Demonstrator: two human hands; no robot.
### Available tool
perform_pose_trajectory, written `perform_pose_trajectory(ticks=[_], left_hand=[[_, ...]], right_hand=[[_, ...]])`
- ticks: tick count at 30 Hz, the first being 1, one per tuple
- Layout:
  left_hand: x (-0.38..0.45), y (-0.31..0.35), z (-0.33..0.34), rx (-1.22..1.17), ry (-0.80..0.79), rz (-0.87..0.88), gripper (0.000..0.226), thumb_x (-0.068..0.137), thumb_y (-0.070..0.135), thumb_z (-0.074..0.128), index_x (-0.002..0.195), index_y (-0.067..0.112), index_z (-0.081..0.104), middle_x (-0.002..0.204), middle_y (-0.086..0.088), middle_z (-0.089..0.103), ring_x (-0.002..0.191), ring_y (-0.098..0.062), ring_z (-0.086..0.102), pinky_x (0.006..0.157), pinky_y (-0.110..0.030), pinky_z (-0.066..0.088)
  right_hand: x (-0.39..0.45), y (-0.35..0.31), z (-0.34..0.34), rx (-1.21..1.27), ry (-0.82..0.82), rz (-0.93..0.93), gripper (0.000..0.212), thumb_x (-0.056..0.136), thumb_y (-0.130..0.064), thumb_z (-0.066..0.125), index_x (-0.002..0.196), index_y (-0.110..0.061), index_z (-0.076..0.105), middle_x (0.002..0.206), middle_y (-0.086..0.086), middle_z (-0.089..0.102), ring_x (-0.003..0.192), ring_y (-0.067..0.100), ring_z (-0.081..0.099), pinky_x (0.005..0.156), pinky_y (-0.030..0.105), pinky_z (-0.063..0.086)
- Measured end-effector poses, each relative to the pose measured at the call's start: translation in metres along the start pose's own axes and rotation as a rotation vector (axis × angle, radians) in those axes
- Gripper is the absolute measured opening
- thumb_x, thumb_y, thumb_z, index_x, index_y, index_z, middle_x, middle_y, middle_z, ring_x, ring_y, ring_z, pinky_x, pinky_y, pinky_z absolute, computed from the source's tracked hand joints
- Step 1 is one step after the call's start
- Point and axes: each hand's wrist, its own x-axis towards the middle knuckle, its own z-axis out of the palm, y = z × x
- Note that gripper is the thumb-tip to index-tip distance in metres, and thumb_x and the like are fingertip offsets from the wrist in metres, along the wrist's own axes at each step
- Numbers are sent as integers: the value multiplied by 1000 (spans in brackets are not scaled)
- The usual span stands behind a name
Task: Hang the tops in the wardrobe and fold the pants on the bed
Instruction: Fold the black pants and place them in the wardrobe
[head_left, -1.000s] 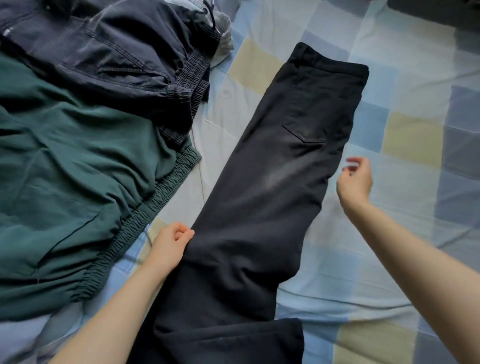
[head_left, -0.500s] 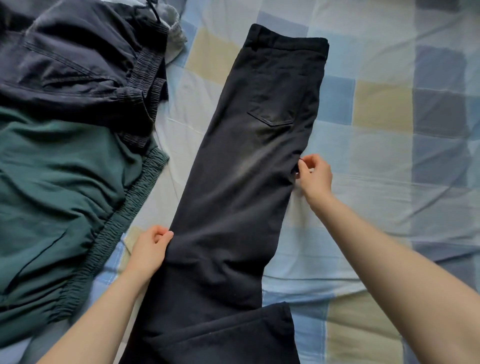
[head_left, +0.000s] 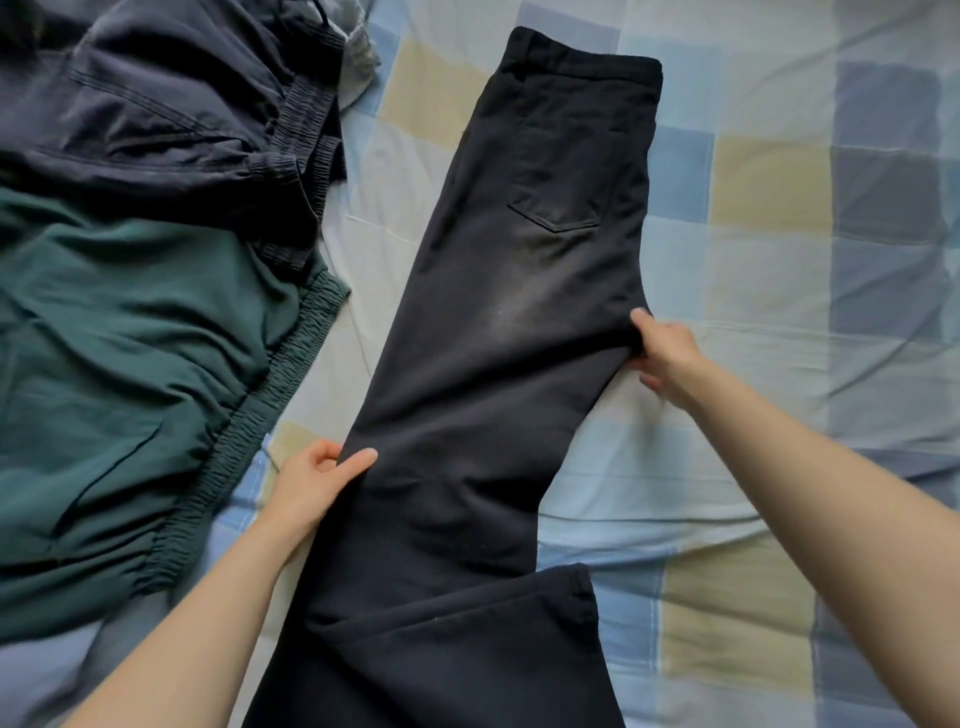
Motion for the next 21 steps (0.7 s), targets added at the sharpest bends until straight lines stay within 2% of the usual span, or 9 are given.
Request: perform_pose_trajectory(ticks=[3, 6, 8, 9, 12, 15, 17, 19, 21], left_hand=[[-17, -17, -9, 47, -167, -110, 24, 76, 28, 83, 81, 17, 62, 65, 10, 71, 51, 0, 62, 43, -13, 42], [-33, -39, -19, 91, -164, -210, 28, 74, 18, 84, 79, 16, 56, 58, 7, 54, 51, -8, 47, 51, -22, 39], [-42, -46, -20, 154, -70, -232, 28, 73, 12, 84, 86, 10, 59, 71, -4, 58, 65, -19, 50, 65, -31, 46], [-45, -47, -19, 213, -13, -227, 27, 73, 10, 84, 86, 10, 60, 76, -6, 61, 70, -22, 54, 73, -34, 48], [-61, -47, -13, 416, 76, -167, 20, 75, 8, 78, 77, 17, 59, 76, -2, 64, 87, -28, 63, 79, -34, 47], [-75, -50, -14, 472, 115, -181, 13, 79, 13, 75, 77, 15, 62, 85, -8, 69, 94, -30, 64, 84, -34, 48], [-78, -54, -19, 450, 119, -192, 15, 82, 16, 74, 73, 13, 62, 86, -15, 72, 91, -32, 67, 86, -35, 51], [-82, -60, -23, 355, 100, -217, 18, 84, 15, 71, 70, 12, 59, 80, -18, 71, 80, -33, 70, 83, -39, 55], [-94, -66, -26, 207, 16, -317, 18, 85, 17, 72, 81, 12, 55, 81, -13, 68, 67, -28, 67, 69, -35, 54]], right_hand=[[6, 2, -4, -83, 66, -56, 16, 89, -13, 54, 74, -15, 51, 74, 10, 49, 47, 18, 44, 39, 20, 33], [-12, 28, -10, -76, 217, 36, 13, 89, -4, 38, 92, -13, 48, 88, 12, 47, 59, 19, 43, 43, 26, 30], [-48, 59, -1, -109, 29, 26, 12, 95, -10, 39, 87, -10, 48, 75, 10, 47, 48, 16, 42, 40, 21, 30], [-69, 76, 4, -147, -107, 9, 21, 99, -16, 40, 81, -9, 50, 67, 10, 48, 45, 15, 42, 40, 20, 31], [-137, 123, 7, -364, -425, -6, 40, 101, -37, 41, 75, -11, 56, 67, 7, 56, 58, 16, 49, 56, 26, 38], [-178, 161, -1, -806, -537, -176, 37, 95, -50, 49, 71, -21, 48, 73, -6, 53, 72, 15, 49, 65, 30, 35], [-200, 170, -3, -978, -565, -305, 28, 90, -43, 59, 77, -22, 46, 78, -6, 53, 77, 17, 52, 65, 29, 33], [-223, 172, 0, -985, -596, -403, 22, 86, -32, 64, 80, -25, 44, 81, -5, 54, 82, 20, 55, 65, 27, 32], [-253, 172, 5, -899, -646, -435, 21, 84, -31, 66, 79, -27, 45, 78, -7, 54, 78, 16, 53, 66, 27, 34]])
